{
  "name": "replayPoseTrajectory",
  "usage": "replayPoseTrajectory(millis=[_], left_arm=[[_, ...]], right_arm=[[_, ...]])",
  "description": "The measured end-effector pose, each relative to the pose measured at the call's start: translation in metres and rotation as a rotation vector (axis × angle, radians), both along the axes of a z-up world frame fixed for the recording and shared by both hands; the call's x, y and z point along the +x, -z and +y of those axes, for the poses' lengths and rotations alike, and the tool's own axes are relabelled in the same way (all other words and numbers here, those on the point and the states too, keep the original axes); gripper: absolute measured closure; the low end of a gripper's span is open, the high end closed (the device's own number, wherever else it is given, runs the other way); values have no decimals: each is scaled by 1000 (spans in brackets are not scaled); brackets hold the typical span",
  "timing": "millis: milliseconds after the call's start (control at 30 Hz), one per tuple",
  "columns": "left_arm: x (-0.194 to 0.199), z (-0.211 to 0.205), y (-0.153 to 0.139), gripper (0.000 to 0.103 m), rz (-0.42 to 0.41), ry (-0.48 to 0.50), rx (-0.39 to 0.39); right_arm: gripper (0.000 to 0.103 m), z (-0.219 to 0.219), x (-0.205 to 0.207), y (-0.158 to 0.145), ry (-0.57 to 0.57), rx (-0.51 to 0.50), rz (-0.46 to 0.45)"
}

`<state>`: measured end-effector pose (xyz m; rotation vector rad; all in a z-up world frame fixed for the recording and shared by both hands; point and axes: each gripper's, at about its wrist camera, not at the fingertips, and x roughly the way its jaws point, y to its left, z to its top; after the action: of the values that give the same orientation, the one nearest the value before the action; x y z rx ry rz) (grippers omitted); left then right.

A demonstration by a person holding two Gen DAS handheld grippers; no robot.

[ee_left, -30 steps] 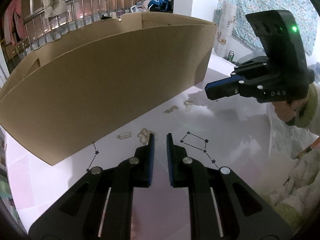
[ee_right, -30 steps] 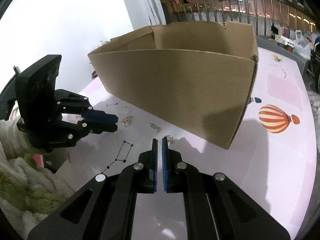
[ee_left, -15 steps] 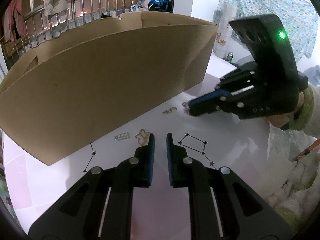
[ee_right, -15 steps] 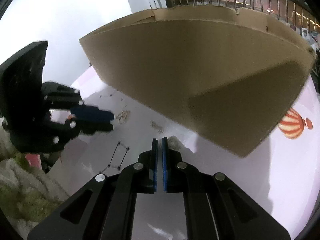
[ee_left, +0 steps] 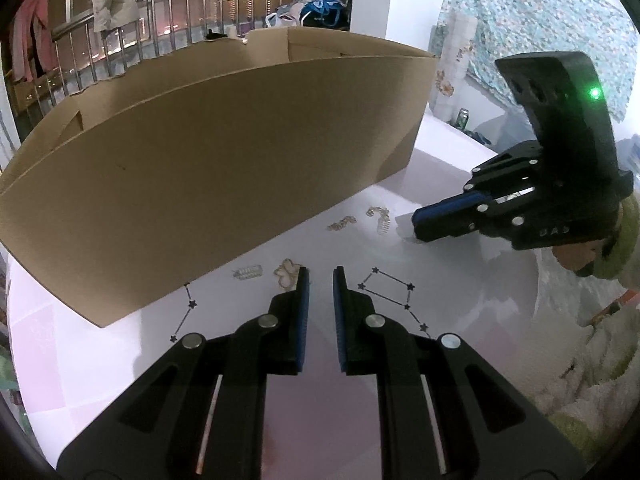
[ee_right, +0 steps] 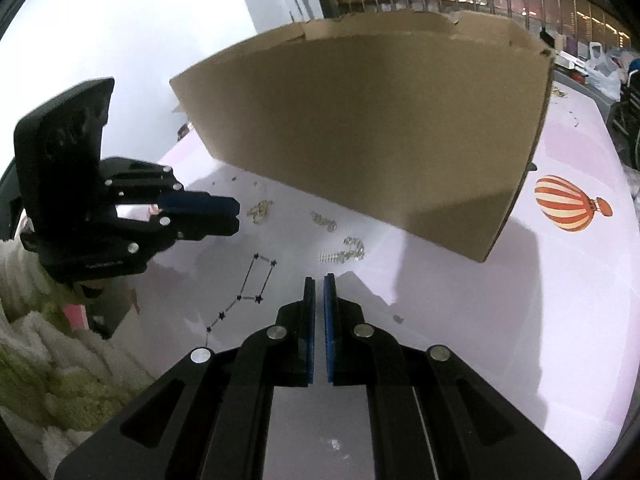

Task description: Organize jewelry

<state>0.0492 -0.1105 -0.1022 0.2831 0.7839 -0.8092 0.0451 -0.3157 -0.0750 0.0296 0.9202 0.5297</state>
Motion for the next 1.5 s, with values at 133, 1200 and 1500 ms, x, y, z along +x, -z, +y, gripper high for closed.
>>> replayPoseTrajectory(millis=[133,1200,1500], left_arm=[[5,-1,1,91,5,-11,5],[9,-4,11,88,-49,19,71],[11,-6,9,84,-50,20,86]], right_arm=[[98,-5,-2,-4,7,16,-6],[98,-9,1,-2,17,23,7],[98,-6,1,-1,23,22,6]])
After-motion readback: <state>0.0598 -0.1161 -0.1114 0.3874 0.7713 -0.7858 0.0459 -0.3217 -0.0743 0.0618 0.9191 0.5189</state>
